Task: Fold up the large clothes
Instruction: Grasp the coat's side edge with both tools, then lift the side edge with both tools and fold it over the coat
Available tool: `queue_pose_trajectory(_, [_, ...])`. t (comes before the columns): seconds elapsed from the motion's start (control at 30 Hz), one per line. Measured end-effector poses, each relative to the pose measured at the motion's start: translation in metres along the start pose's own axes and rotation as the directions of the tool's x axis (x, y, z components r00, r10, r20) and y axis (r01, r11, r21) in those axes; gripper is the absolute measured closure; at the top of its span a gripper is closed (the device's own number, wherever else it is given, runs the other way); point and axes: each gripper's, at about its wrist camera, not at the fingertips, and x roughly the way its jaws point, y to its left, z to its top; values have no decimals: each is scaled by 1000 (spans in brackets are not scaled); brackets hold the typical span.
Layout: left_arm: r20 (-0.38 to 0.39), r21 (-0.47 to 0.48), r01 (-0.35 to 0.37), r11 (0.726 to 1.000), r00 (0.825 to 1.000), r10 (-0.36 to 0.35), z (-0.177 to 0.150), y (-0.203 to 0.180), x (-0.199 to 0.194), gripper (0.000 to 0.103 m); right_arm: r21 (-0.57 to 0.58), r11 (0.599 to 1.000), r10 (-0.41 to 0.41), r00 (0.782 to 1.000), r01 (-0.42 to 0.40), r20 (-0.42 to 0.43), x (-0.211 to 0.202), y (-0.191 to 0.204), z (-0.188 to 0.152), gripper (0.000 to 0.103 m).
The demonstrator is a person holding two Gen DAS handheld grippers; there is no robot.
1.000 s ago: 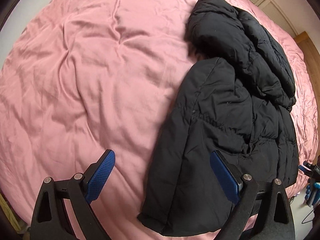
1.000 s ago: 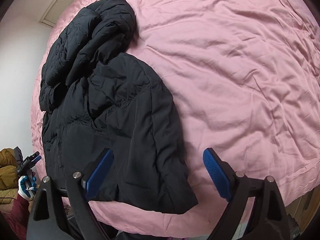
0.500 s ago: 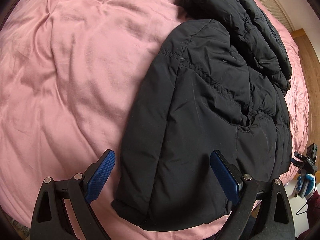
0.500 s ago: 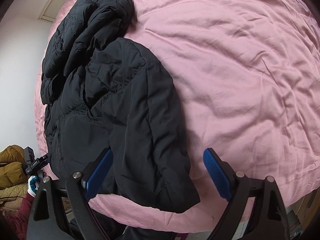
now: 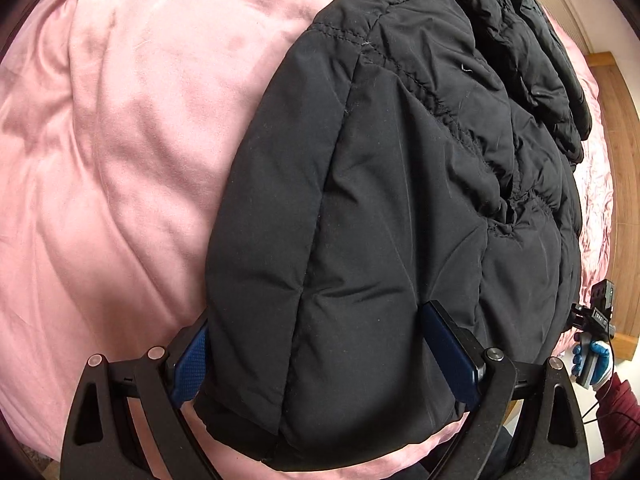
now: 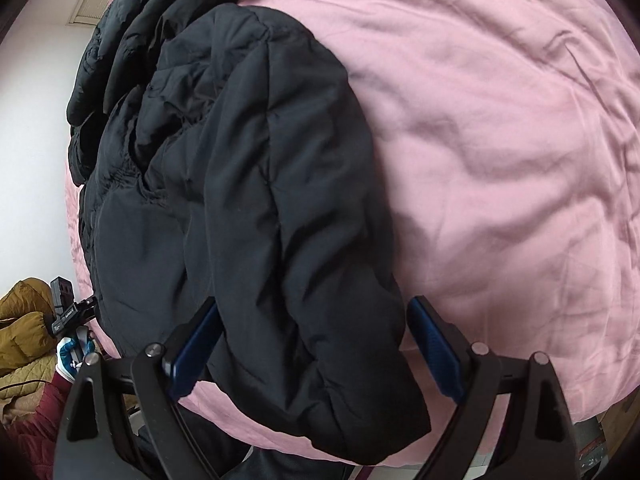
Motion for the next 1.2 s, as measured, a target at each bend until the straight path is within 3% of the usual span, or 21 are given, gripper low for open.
queue_pose_trajectory(0.27, [-38,22,25,999,999,-24,-12,-31,28,8,-51,999,-11,999,9,-44,17,13,-5,12])
queue_pose_trajectory(0.4, [-50,34,37,999,998,-35,-29,-40,36,9,-68,998,0,999,-3,-48,18,19,-5,26])
queue_pose_trajectory(0.6, [-31,42,39,998,999,-38,-38,-54,41,31,-69,997,13,999,-17,-53,18,23,-2,53])
queue_pose_trajectory(0.67, [-24,51,40,998,999,-39,-37,-63,44,50,-84,996,13,998,-18,-58,18,27,-1,61])
queue_pose_trajectory(0.77, [-10,49,60,997,998,-59,-41,-73,42,70,-124,992,1,998,-9,-63,18,38,2,72])
queue_pose_trajectory(0.87, [4,42,79,996,997,-79,-42,-85,44,81,-166,986,-16,998,5,-68,20,50,3,80])
queue_pose_trajectory(1.2, [77,79,78,994,993,-85,-38,-118,11,89,-239,971,-6,1000,1,-22,-11,68,1,88])
